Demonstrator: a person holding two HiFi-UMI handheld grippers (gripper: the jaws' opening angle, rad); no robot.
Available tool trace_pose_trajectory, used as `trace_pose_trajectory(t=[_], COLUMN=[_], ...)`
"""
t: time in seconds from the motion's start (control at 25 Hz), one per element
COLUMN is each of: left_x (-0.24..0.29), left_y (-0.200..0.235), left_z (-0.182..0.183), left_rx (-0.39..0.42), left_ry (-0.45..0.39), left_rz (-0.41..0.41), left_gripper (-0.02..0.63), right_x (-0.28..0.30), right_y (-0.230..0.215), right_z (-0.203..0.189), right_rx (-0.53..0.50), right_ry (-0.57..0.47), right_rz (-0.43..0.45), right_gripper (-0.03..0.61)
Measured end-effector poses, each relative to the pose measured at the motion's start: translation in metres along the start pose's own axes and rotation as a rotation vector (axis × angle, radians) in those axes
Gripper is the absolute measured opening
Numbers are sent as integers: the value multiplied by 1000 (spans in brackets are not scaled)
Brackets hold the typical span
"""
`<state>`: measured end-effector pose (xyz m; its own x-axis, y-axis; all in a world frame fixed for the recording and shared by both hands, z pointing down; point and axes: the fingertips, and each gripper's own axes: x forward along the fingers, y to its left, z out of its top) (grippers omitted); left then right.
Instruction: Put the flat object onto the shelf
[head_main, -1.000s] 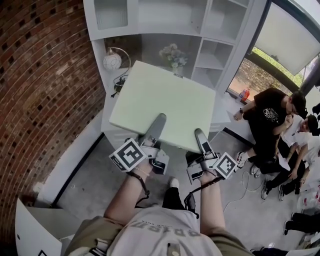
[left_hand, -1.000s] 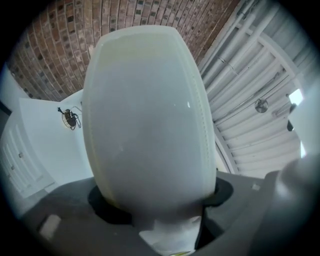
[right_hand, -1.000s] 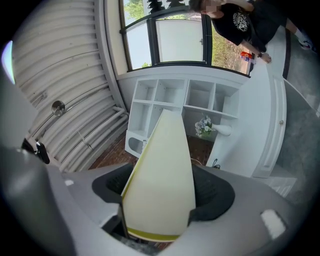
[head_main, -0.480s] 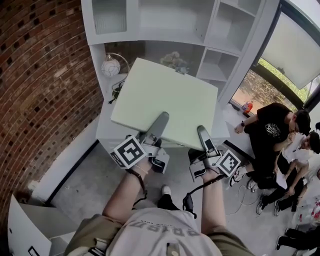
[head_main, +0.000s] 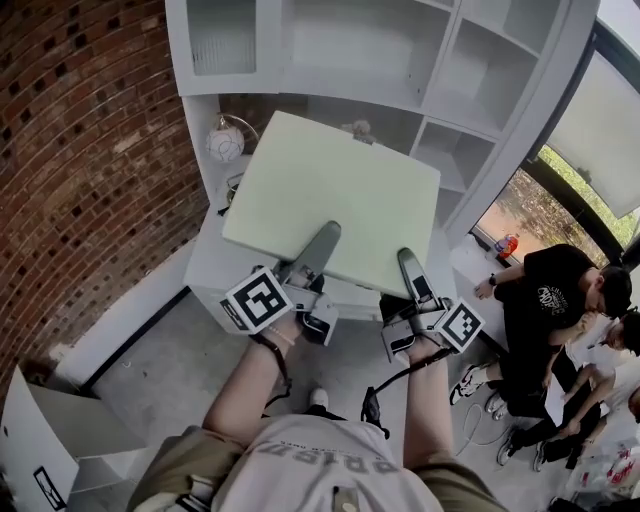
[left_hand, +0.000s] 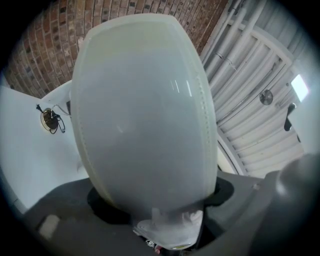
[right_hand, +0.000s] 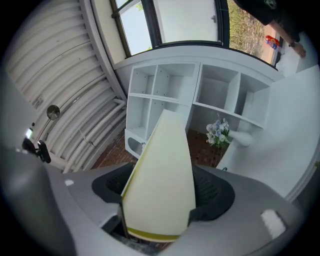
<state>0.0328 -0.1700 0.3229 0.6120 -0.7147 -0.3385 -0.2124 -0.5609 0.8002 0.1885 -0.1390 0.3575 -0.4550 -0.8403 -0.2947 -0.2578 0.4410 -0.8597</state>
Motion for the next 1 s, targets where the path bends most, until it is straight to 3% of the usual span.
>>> trace_pose_trajectory(t=[0.6, 1.0], left_x=[93, 128], left_y=[24, 51], left_z=[15, 36], left_rx=[28, 44], left_ry=[-68, -59], left_rz=[-8, -11], left_gripper=[387, 390], right_x=[74, 117], right_y=[-33, -52], right_z=[78, 93], right_rx=[-35, -39], right_ry=[76, 75], right_rz=[71, 90], right_gripper=[356, 356])
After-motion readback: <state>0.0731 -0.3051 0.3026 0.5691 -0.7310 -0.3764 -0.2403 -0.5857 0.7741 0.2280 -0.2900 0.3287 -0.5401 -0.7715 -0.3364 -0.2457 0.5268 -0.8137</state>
